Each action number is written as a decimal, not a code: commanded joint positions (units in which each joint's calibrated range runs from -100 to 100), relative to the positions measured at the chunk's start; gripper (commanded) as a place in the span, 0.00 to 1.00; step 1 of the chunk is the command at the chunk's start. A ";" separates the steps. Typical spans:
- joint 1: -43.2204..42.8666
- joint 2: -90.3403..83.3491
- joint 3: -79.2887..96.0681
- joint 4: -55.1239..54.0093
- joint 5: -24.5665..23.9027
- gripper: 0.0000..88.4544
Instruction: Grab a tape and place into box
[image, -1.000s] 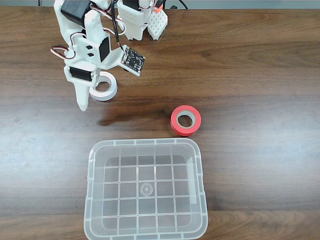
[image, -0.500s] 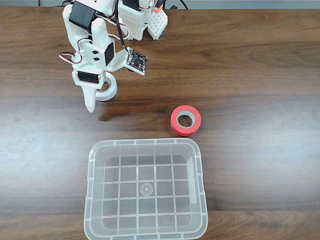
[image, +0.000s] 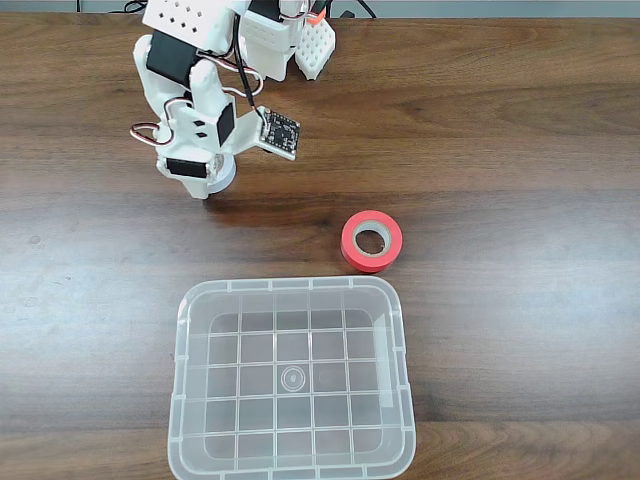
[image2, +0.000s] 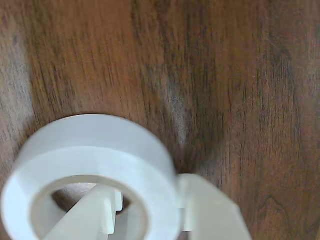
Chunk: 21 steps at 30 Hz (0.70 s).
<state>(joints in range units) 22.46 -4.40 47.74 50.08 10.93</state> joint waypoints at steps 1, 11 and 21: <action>0.43 -0.91 -5.04 0.60 -0.23 0.05; 0.07 -11.45 -5.12 7.02 -0.44 0.05; -1.32 -30.76 -5.83 16.78 -0.12 0.05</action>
<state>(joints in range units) 22.46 -24.40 46.93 62.37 10.51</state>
